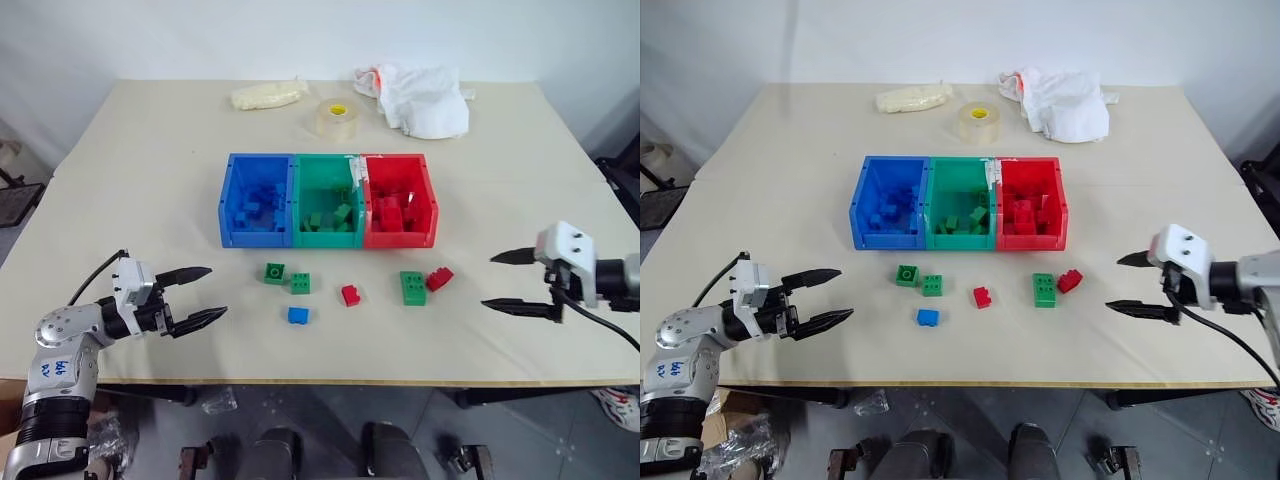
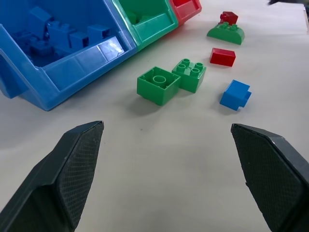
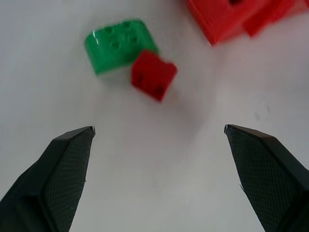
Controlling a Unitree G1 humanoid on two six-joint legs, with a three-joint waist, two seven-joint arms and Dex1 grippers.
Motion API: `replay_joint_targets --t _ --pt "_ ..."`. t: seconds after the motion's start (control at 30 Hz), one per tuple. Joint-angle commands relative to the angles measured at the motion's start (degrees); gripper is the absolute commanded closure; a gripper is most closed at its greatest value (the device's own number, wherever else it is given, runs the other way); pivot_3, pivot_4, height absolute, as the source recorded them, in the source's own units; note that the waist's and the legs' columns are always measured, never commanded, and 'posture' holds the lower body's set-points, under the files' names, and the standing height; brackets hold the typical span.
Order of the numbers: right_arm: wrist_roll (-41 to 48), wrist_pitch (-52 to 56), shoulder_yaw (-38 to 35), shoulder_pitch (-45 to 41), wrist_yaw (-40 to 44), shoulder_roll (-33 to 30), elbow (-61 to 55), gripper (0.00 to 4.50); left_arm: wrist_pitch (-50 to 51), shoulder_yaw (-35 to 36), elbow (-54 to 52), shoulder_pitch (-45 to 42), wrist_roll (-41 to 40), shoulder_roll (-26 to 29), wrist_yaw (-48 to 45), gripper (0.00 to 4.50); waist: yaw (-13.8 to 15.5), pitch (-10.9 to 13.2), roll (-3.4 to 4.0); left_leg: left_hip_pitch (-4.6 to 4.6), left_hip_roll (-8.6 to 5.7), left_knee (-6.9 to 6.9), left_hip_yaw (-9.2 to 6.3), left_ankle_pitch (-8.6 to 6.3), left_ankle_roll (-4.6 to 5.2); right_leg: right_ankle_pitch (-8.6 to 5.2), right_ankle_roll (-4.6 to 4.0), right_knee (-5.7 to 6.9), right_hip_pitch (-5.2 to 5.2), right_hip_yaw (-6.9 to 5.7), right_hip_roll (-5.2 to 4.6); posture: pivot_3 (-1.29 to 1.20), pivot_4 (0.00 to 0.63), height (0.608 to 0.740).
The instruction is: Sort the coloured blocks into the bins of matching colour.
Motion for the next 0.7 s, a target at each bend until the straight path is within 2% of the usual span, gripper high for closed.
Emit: replay_joint_targets --t 0.03,0.27,0.4,0.57,0.6,0.7 --pt "-4.06 -4.91 4.89 -7.62 2.48 3.93 9.26 0.00 0.61 1.15 -4.80 2.15 -1.90 -0.17 0.68 0.01 0.18 0.00 0.00 0.00 -0.03 0.00 0.02 0.00 0.00 0.00 0.00 -0.03 0.00 0.02 -0.01 0.00 0.150 0.740" --pt "-9.29 -14.35 10.35 -17.73 5.06 11.60 25.88 0.00 1.59 2.43 -10.26 6.22 -3.09 -0.51 2.57 0.01 -0.03 0.01 0.01 -0.04 -0.05 -0.01 -0.09 0.00 0.00 0.00 0.00 0.00 -0.03 -0.02 -0.01 0.00 0.150 0.740" --pt "-10.09 -16.76 10.55 -18.82 6.10 13.43 29.12 0.91 1.26 2.81 -11.09 7.24 -3.37 -0.54 3.05 0.00 -0.13 0.00 0.02 -0.03 -0.04 -0.02 -0.08 0.00 -0.01 0.00 0.00 0.01 -0.03 -0.04 0.00 0.00 0.150 0.740" --pt "-8.01 -15.59 8.06 -16.78 6.08 12.60 25.04 2.74 0.42 2.78 -9.97 6.72 -3.35 -0.56 3.11 0.00 -0.01 0.00 0.02 -0.04 -0.04 -0.02 -0.09 0.00 -0.01 0.00 0.00 0.02 -0.03 -0.04 0.00 0.00 0.150 0.740" --pt "-7.63 -15.19 7.48 -16.19 5.94 12.28 23.65 2.94 0.27 2.71 -9.66 6.43 -3.31 -0.59 3.12 0.00 -0.04 0.00 0.02 -0.04 -0.04 -0.02 -0.09 0.00 -0.01 0.00 0.00 0.02 -0.02 -0.04 0.00 0.00 0.150 0.740" --pt "-5.40 -12.67 4.67 -14.10 4.64 10.83 17.01 2.94 0.11 2.30 -8.61 5.07 -3.23 -0.77 3.23 0.00 0.04 0.01 0.02 -0.04 -0.04 -0.01 -0.09 0.00 -0.01 0.00 0.00 0.04 -0.04 -0.04 0.00 0.00 0.150 0.740"
